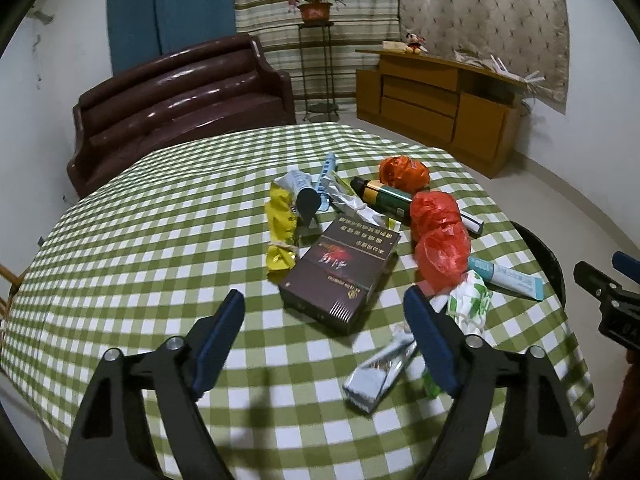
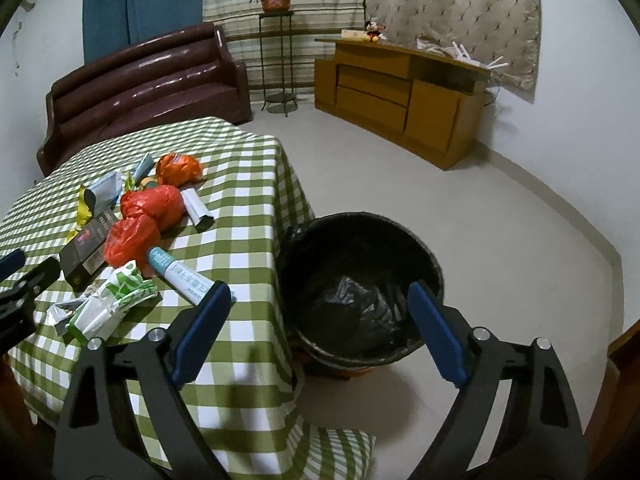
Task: Collect trash
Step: 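Grasp the white-green wrapped packet with the right gripper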
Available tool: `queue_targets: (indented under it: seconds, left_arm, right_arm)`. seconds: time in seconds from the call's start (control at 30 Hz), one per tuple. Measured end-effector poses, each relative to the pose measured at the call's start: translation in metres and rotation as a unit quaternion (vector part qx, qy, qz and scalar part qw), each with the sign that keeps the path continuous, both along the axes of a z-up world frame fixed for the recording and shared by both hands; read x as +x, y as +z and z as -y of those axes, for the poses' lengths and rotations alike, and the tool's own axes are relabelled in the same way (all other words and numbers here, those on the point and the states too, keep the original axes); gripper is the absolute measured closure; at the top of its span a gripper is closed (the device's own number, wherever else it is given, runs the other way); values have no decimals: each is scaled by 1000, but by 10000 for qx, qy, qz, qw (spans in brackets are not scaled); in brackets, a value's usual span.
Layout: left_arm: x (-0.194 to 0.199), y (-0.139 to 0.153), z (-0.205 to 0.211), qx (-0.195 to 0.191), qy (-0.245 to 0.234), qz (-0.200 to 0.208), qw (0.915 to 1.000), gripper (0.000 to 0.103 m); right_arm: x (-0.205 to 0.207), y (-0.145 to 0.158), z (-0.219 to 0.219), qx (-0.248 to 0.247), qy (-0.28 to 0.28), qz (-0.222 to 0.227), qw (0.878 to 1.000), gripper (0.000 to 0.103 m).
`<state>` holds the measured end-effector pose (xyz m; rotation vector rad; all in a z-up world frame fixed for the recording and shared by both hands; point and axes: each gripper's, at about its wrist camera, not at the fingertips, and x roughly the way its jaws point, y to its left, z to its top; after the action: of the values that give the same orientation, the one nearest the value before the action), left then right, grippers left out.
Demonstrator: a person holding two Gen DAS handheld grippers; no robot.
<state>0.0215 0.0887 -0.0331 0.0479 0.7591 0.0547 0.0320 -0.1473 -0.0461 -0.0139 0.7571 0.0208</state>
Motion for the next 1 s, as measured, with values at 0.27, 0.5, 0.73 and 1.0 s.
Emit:
queue_targets:
  seconds: [0.27,0.5,0.73,1.0]
  left_arm:
    - [14,-5,-11,37,-62,-101,9999,27]
    - [-1,-13,-34,-58,179,-244,9995,27]
    - [-16,-13,-59,-128,377,-242,9989,27]
    - [-22,-14,-78,-151,396,-105,9990,27]
  right_arm:
    - [8,-4,-5,106,27,-99,9999,15]
    - [6,-1,-39,202,385,-115,9990,16]
    - [0,7,-84,219,763,-125,9968,15]
    - [1,-2,-120,83,815,-324,9961,15]
